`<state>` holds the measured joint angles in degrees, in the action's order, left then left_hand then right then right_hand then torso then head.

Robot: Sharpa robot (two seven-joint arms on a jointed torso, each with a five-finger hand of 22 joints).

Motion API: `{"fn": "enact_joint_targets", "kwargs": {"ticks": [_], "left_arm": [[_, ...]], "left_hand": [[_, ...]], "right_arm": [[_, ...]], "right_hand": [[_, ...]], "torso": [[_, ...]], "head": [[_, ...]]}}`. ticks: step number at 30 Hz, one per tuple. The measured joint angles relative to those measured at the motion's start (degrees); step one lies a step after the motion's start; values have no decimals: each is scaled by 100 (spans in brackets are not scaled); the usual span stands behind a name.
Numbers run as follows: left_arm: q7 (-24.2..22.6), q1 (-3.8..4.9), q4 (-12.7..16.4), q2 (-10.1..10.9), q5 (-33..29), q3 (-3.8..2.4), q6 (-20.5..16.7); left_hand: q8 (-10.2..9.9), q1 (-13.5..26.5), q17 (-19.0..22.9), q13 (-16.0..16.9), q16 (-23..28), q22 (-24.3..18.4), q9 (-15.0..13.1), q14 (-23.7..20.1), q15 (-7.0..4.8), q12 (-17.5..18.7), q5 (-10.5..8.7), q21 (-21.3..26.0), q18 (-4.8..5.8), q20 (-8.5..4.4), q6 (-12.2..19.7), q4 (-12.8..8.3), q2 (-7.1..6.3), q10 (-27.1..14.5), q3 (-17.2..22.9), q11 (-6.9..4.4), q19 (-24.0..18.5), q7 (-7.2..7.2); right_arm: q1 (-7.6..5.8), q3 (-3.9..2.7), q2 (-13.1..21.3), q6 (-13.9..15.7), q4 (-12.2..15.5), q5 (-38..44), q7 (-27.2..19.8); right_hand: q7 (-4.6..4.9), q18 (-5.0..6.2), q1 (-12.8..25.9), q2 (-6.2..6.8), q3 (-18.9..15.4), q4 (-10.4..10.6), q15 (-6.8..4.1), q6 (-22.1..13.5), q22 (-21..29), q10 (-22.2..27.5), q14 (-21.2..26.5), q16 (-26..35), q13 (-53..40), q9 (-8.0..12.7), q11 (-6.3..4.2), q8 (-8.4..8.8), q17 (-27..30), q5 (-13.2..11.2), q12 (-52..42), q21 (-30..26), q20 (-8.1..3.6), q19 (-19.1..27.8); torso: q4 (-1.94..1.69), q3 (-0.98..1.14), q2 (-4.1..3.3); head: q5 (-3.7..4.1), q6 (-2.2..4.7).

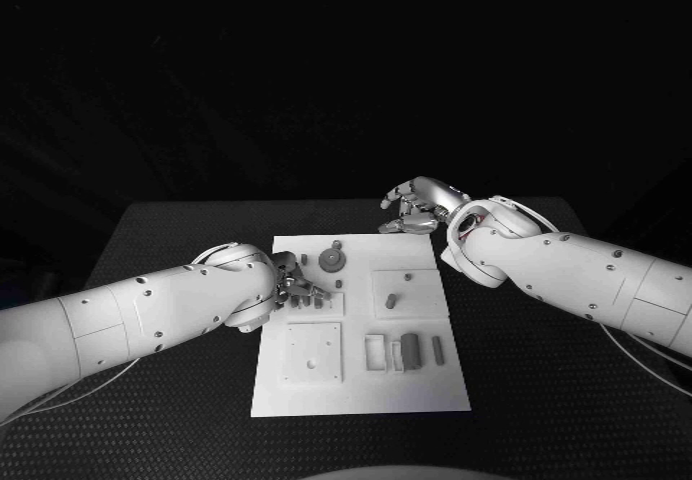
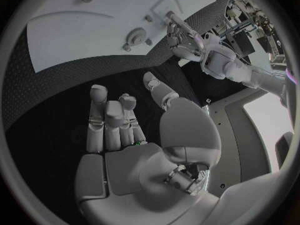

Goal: Assemble the parts on the task board

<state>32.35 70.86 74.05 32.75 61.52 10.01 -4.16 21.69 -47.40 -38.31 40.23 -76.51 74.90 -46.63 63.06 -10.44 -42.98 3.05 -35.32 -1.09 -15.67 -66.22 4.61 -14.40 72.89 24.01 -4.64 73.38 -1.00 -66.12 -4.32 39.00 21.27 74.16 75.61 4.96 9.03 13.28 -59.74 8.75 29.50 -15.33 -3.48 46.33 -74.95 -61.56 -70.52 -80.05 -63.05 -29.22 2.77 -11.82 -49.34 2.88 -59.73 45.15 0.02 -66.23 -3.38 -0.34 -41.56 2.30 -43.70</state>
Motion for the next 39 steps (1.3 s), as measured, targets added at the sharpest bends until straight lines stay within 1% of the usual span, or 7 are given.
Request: {"fn": "enact_joint_targets", "kwargs": {"ticks": [2, 4, 13, 17, 23, 27, 39], "left_arm": [[-2, 0, 44, 57, -11, -46, -9], [-8, 24, 63, 110, -49, -160, -12], [-96, 504, -73, 254, -494, -174, -8], [-143, 638, -335, 205, -591, -173, -18], [-176, 662, -886, -91, -556, -171, -19], [-173, 662, -1294, -377, -376, -170, 68], [-153, 652, -2142, -896, 220, -140, 420]], "left_hand": [[0, -10, 0, 0, 0, 0, 0, 0, 0, 0, 0, 0, 0, 0, 0, 31, 10, 0, -33, 0, 0, 0], [0, -82, 7, 0, 0, 3, 0, 0, 0, 0, 0, 0, 0, 0, 1, 52, 30, -6, -98, -6, 0, 1], [-444, -630, 195, -206, 290, -15, 231, -298, 217, 290, 0, 320, 1, 174, 671, 481, 117, -351, -528, 227, -358, -213], [-511, -1162, 327, -359, 483, -140, 331, -361, 321, 471, 0, 545, 0, 286, 795, 1046, 182, -412, -979, 330, -404, -321], [-636, -1480, 406, -450, 555, -199, 482, -412, 372, 550, 0, 689, 0, 332, 925, 1218, 409, -464, -1490, 382, -425, -352], [-661, -1476, 423, -470, 560, -211, 561, -413, 373, 550, 0, 724, -2, 340, 929, 1240, 405, -482, -1540, 400, -416, -356], [-776, -984, 447, -502, 578, -235, 740, -464, 425, 573, 0, 826, -1, 386, 1052, 1231, -10, -524, -1228, 442, -380, -410]], "right_arm": [[0, 0, 2, 0, 0, 0, 0], [0, 0, 4, 0, -1, 0, 0], [0, 0, 36, -2, -19, -70, -1], [0, 0, 32, -3, -32, -99, -1], [0, 0, 20, -4, -38, -120, 0], [0, 0, 11, -5, -47, -128, 0], [0, 0, -34, -9, -71, -135, 0]], "right_hand": [[4, 0, 0, 0, 0, 0, 0, -4, 0, 0, 0, 0, 0, 0, 0, 0, 0, 0, -12, 0, 0, 0], [4, 0, 0, 0, 0, 0, 0, -5, 0, 0, 0, 0, 0, 0, 0, 0, 0, 0, -12, 0, 0, 1], [3, 0, 0, 0, 0, 0, 0, -7, 0, -1, 0, 0, 5, 0, -1, 0, 0, 0, -12, 0, 2, 2], [2, 0, 8, 8, 0, 0, 1, -7, 0, -1, 1, 0, 5, 0, -1, 0, 0, 0, -12, 0, 9, 10], [-1, 0, 23, 23, -10, 10, 3, -4, 0, -1, 3, 0, 5, 3, -1, 0, 0, 0, -12, 0, 10, 10], [-3, 0, 23, 23, -16, 16, 3, -4, 0, -1, 3, 0, 10, 5, -1, 0, -1, 0, -12, 0, 10, 11], [-15, 0, 23, 23, -16, 16, 3, -13, 0, -1, 4, 0, 10, 4, -1, 0, -1, 0, -12, 0, 12, 12]], "torso": [[0, 1, 1], [-1, -3, 3], [-7, -3, 7], [-7, -3, 5], [4, -3, -3], [7, -3, -8], [22, -3, -18]], "head": [[0, 7], [1, 13], [-18, 63], [-19, 79], [-30, 105], [-27, 110], [1, 116]]}}
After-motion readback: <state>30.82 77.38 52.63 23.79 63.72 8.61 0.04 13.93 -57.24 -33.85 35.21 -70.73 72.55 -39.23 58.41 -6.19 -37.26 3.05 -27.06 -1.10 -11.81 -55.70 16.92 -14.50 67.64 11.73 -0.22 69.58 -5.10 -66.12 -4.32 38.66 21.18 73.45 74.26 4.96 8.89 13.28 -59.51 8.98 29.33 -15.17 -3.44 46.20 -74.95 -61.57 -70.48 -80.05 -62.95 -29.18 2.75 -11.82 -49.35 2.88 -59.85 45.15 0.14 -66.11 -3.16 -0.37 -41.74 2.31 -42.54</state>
